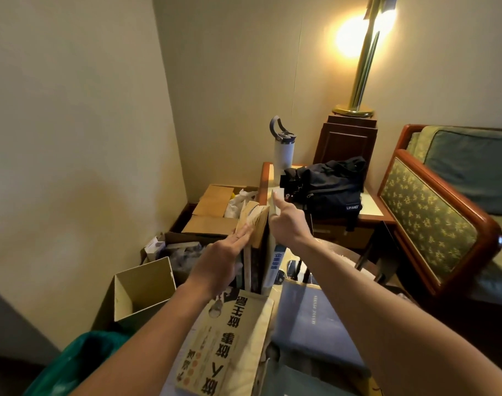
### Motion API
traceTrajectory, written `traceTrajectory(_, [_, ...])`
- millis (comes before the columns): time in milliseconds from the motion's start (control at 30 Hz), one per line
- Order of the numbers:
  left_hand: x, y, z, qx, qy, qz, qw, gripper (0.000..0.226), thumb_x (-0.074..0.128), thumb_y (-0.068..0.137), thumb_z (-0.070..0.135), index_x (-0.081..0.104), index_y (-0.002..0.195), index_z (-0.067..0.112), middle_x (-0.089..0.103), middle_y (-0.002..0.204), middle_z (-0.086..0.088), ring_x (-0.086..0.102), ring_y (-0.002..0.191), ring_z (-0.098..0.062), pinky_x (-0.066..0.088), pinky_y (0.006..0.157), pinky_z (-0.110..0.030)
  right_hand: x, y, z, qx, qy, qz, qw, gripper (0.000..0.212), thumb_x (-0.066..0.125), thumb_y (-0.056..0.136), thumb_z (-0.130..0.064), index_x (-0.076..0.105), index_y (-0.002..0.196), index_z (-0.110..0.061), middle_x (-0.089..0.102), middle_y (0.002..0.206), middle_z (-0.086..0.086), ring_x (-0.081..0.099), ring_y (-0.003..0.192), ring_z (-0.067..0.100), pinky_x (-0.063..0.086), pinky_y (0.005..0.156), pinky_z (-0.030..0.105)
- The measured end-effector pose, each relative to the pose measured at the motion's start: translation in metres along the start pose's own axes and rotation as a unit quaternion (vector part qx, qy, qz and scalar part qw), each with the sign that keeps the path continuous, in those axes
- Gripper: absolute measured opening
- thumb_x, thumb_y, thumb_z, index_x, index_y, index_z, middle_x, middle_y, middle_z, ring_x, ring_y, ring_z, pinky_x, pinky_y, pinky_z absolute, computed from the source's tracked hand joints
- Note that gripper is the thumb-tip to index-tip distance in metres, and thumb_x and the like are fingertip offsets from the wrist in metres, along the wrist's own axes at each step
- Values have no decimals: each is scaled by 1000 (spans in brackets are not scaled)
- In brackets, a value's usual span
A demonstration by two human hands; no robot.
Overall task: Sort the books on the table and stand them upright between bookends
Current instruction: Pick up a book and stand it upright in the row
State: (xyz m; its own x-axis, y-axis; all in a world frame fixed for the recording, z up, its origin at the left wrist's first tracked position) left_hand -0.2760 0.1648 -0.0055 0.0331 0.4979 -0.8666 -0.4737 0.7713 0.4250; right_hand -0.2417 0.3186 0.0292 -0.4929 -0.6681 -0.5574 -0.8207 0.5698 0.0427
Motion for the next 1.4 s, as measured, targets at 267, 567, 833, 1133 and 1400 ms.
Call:
traceTrajectory(267, [-4, -2, -15, -44, -77, 48, 995, 88, 87, 73, 18, 42, 148, 10, 45, 151, -6, 60, 125, -22, 55, 97, -37, 33, 10, 13, 17, 50, -47, 997, 50, 40, 106, -34, 28, 155, -34, 51, 138, 13, 59, 106, 25, 61, 78, 44])
traceTrajectory(567, [6, -6, -27, -138, -159, 62, 976, 97, 76, 76, 55, 29, 155, 23, 52, 148, -7, 58, 126, -24, 54, 98, -42, 56, -7, 33, 41, 170, -120, 977, 65, 35, 105, -49, -7, 155, -48, 24, 163, 6, 41, 138, 32, 54, 91, 42])
traceTrajectory(833, [6, 3, -33, -76, -81, 46, 993, 94, 85, 74, 33, 35, 153, 18, 51, 147, -6, 60, 124, -21, 53, 99, -36, 53, -10, 38, 72, 201, -127, 969, 63, 39, 104, -51, 0, 153, -54, 40, 144, -3, 52, 115, 21, 55, 87, 62])
traceTrajectory(1133, [6, -2, -32, -75, -88, 68, 991, 93, 79, 76, 49, 37, 153, 18, 55, 144, -8, 67, 114, -23, 59, 89, -36, 49, -5, 32, 93, 128, -133, 979, 69, 44, 103, -47, -1, 155, -49, 35, 157, 6, 50, 129, 33, 56, 81, 64])
traceTrajectory(1400, [9, -5, -13, -67, -98, 102, 988, 93, 67, 79, 62, 33, 154, 18, 47, 151, -1, 50, 135, -18, 48, 108, -44, 31, 10, 20, 91, 49, -100, 990, 89, 57, 98, -45, -11, 155, -44, 43, 149, 13, 68, 100, 31, 62, 63, 53])
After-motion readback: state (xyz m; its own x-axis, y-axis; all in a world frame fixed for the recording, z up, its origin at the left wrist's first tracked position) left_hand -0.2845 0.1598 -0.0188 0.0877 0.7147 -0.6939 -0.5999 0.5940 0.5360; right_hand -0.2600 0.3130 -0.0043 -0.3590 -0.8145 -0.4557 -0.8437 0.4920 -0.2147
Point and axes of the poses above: each hand's wrist, its own y-axis towards the middle knuckle, its own x-axis out of the palm, z = x × y, the point moved 9 cm from there along y, towards the middle knuckle
